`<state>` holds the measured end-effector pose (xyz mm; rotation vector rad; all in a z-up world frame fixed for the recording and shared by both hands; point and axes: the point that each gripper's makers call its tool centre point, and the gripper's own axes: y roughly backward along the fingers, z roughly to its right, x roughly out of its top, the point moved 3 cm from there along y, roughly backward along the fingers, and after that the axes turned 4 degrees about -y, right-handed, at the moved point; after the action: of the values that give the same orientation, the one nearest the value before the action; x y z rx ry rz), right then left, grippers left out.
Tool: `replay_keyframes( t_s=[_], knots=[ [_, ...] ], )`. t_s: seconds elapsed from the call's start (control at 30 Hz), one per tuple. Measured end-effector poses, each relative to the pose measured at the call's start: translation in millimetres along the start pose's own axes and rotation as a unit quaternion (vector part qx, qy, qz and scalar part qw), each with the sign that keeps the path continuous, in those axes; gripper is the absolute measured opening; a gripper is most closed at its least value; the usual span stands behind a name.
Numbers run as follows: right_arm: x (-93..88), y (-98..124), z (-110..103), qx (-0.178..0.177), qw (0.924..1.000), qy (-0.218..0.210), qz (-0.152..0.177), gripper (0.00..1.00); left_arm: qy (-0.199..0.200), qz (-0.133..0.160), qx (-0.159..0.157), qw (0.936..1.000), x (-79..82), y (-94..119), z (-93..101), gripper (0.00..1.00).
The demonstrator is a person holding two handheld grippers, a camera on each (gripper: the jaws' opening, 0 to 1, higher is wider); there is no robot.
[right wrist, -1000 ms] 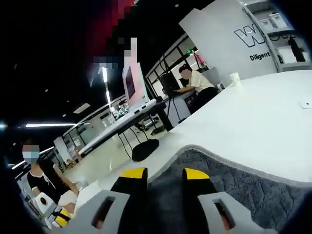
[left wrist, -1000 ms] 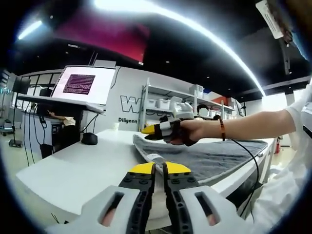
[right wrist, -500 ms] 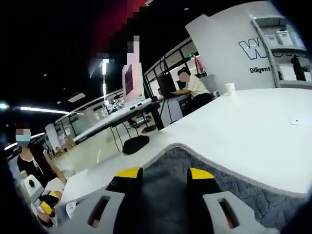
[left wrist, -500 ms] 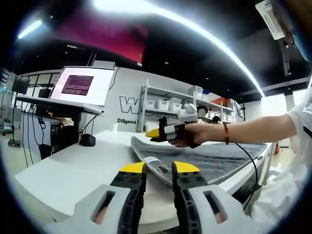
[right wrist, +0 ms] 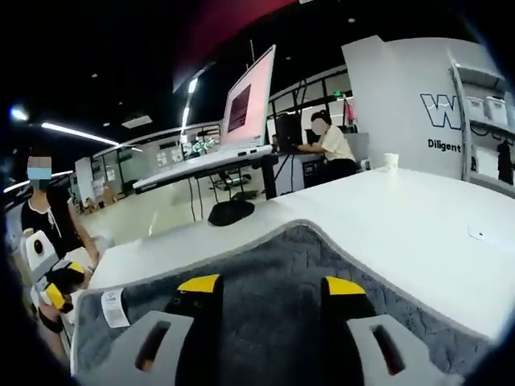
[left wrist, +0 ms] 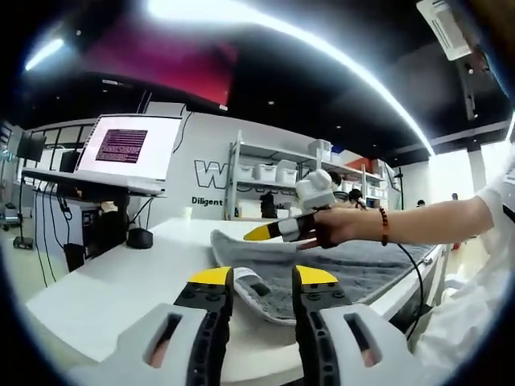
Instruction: Open the folded towel by lifting each exposed corner and separating the folded layers until the towel lies flat within the target outline without major curled edges
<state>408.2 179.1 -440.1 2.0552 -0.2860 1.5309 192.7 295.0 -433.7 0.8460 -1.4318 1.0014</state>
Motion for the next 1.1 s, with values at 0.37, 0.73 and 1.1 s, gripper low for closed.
replay_keyframes(
  t_s=[0.37,0.73,1.1],
  knots=[
    [-4.8,16.8,-15.3,0.013,0.999,0.043,-0.008,0.57,-0.024,-0.009,-0.034,0.9991,7.5,-11.2,22.7,0.35],
    [-9.4,33.7,-35.5,0.033,0.9978,0.058,0.0,0.61,-0.027,-0.019,-0.048,0.9983,10.9,-24.8,38.9,0.5],
    [-14.0,65.2,-46.1,0.045,0.9962,0.069,0.026,0.65,-0.026,-0.021,-0.082,0.9961,12.8,-34.7,59.8,0.57]
  ],
)
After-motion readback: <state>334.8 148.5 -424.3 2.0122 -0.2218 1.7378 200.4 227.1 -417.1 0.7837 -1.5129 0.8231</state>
